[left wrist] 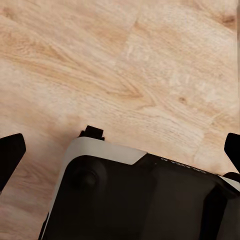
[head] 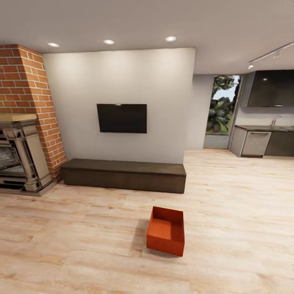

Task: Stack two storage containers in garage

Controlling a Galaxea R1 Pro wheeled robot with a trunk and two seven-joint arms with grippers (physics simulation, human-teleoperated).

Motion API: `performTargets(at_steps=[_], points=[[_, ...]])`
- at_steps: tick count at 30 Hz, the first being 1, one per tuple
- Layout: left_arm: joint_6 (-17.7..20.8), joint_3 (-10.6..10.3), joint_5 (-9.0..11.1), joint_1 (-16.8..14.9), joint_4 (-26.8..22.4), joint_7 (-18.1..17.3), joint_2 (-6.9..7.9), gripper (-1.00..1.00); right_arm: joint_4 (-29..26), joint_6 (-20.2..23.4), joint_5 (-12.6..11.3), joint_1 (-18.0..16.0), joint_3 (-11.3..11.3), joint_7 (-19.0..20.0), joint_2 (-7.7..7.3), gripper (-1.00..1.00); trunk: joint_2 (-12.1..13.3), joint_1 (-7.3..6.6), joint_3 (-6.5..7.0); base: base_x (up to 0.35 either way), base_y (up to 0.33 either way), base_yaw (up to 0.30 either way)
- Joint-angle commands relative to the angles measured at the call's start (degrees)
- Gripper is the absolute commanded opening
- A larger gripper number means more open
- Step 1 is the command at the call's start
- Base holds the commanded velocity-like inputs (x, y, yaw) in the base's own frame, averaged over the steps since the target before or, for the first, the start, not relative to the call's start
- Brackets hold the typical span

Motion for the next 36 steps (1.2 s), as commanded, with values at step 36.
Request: performTargets(at_steps=[36], points=[[-0.09, -0.34, 0.36, 0.0, 0.04, 0.17, 0.0, 1.0, 0.17, -0.4, -0.6, -0.06, 0.41, 0.03, 0.0, 1.0, -0.02, 0.05, -0.01, 0.316, 0.123, -0.241]])
